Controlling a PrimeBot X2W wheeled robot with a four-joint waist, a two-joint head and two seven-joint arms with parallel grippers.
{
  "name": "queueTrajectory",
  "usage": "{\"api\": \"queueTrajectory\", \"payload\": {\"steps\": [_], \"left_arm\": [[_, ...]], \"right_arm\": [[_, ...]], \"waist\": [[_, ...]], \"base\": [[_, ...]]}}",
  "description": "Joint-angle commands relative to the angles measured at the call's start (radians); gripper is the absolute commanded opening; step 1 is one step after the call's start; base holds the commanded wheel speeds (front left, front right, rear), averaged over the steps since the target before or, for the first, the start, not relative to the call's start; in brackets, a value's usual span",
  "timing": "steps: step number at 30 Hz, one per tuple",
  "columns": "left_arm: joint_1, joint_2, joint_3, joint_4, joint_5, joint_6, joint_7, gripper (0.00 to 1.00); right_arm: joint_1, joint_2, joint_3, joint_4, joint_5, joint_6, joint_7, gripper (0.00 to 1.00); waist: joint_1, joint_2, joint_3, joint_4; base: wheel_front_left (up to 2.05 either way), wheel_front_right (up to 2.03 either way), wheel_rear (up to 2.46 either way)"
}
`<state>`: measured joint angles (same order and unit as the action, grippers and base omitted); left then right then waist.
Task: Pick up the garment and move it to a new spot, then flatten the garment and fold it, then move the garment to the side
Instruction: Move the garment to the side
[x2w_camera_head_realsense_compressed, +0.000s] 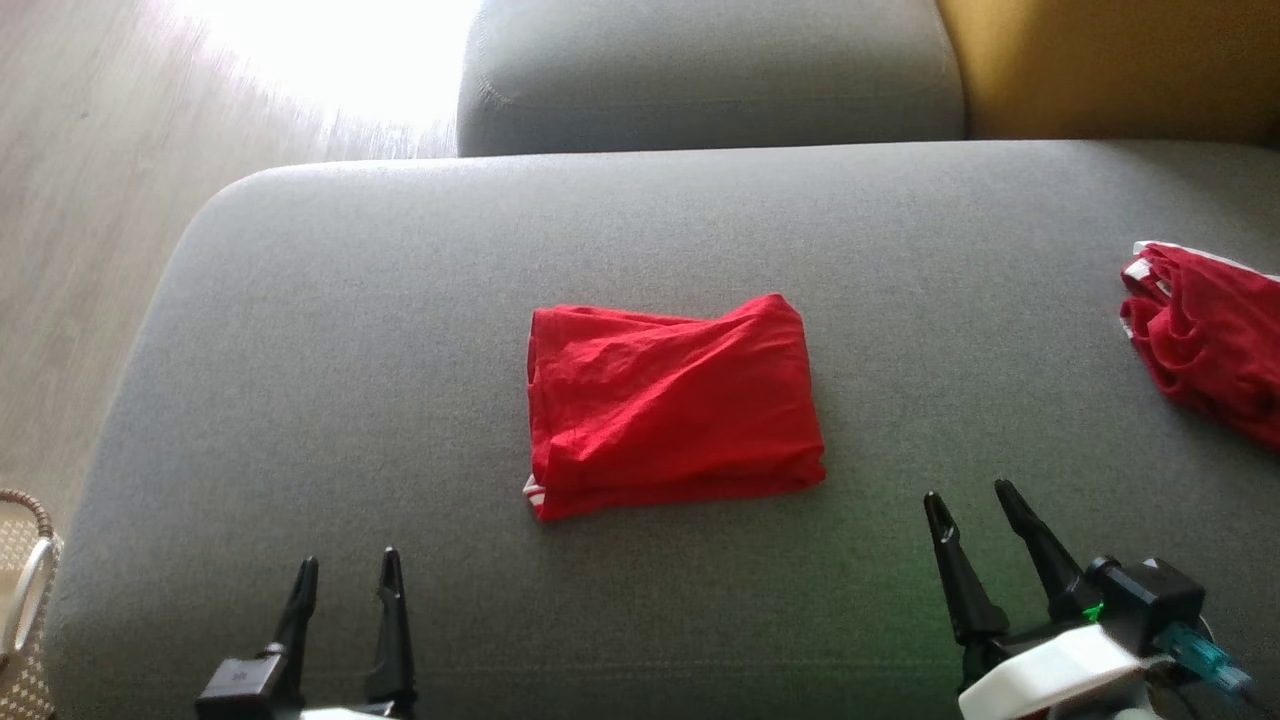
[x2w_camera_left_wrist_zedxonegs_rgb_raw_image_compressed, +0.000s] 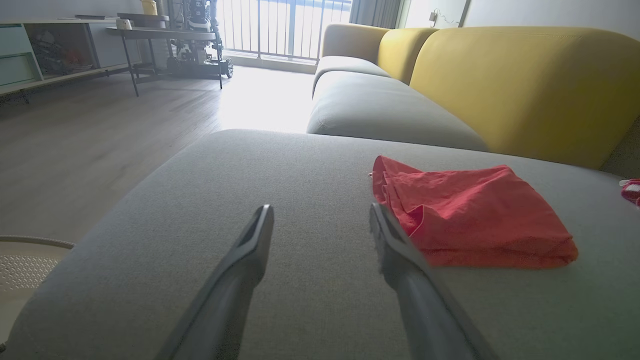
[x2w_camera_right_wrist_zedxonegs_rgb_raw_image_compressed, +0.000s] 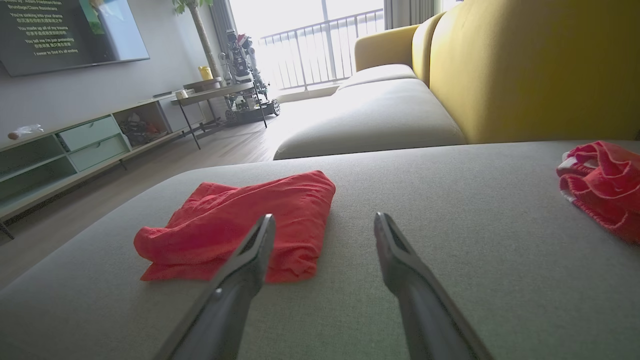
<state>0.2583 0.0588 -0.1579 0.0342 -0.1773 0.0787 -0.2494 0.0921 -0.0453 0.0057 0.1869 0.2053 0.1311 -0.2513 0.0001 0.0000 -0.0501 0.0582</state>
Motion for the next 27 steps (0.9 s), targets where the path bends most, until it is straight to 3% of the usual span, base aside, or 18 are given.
{"api": "queueTrajectory", "payload": {"steps": [1,7,12,15,20,27], "left_arm": [[-0.053,-0.008,0.020,-0.042,0.007,0.003,-0.012,1.00],[-0.056,-0.008,0.012,-0.053,0.007,0.013,-0.012,1.00],[-0.064,-0.008,-0.008,-0.058,0.016,0.017,-0.012,1.00],[-0.071,-0.008,-0.028,-0.062,0.021,0.020,-0.012,1.00],[-0.089,-0.008,-0.062,-0.065,0.032,0.014,-0.012,1.00],[-0.133,-0.009,-0.099,-0.070,0.026,0.015,-0.012,1.00]], "right_arm": [[-0.039,-0.005,0.018,-0.029,0.005,0.000,-0.010,1.00],[-0.049,-0.005,0.018,-0.007,0.005,0.000,-0.010,1.00],[-0.105,-0.005,0.037,0.084,0.051,0.000,-0.010,1.00],[-0.168,-0.005,0.048,0.173,0.117,0.000,-0.010,1.00],[-0.361,-0.005,0.058,0.422,0.252,0.000,0.016,1.00],[-0.588,-0.007,0.039,0.652,0.317,0.000,0.103,1.00]], "waist": [[-0.0001,0.0000,0.005,0.004],[-0.0001,0.0000,0.017,0.013],[-0.0001,0.0000,0.028,0.028],[-0.0001,0.0000,0.035,0.044],[-0.0001,0.0000,0.073,0.095],[-0.0001,0.0000,0.148,0.149]], "base": [[0.00,0.00,0.00],[0.00,0.00,0.00],[0.00,0.00,0.00],[0.00,0.00,0.00],[0.00,0.00,0.00],[0.00,0.00,0.00]]}}
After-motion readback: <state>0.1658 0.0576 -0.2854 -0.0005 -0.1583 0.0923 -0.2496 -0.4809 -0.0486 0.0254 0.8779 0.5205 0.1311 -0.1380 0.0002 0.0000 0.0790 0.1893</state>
